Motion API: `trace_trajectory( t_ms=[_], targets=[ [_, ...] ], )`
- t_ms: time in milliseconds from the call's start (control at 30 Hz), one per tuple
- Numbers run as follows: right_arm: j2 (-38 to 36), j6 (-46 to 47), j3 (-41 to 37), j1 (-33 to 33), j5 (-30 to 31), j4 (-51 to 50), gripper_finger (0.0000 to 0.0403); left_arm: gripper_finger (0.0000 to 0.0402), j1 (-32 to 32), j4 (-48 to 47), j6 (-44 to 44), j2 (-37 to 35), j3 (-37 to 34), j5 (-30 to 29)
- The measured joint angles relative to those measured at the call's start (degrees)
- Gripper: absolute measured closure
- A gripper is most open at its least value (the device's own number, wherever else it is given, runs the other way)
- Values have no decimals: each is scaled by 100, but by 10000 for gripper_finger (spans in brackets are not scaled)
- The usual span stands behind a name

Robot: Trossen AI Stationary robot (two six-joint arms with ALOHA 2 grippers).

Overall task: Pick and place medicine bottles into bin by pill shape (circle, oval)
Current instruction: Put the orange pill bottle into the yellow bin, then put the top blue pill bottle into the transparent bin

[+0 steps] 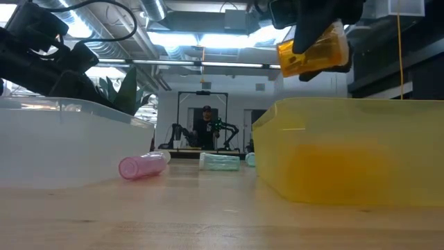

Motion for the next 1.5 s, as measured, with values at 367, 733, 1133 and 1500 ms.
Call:
trace_trajectory(
  t_ms=[367, 733, 1133, 1500],
  targets=[
    [0, 461, -2, -39, 160, -2, 177, 211, 1, 0, 18, 0, -1, 0],
    [0, 307, -2, -38, 162, -2, 146, 211, 1, 0, 29, -1, 0, 0],
    [0, -398, -4, -122, 1899, 14, 146, 211, 1, 2, 22, 0, 0, 0],
    [0, -695, -7, -944, 3143, 92, 146, 211, 0, 0, 20, -1, -2, -2]
  ],
)
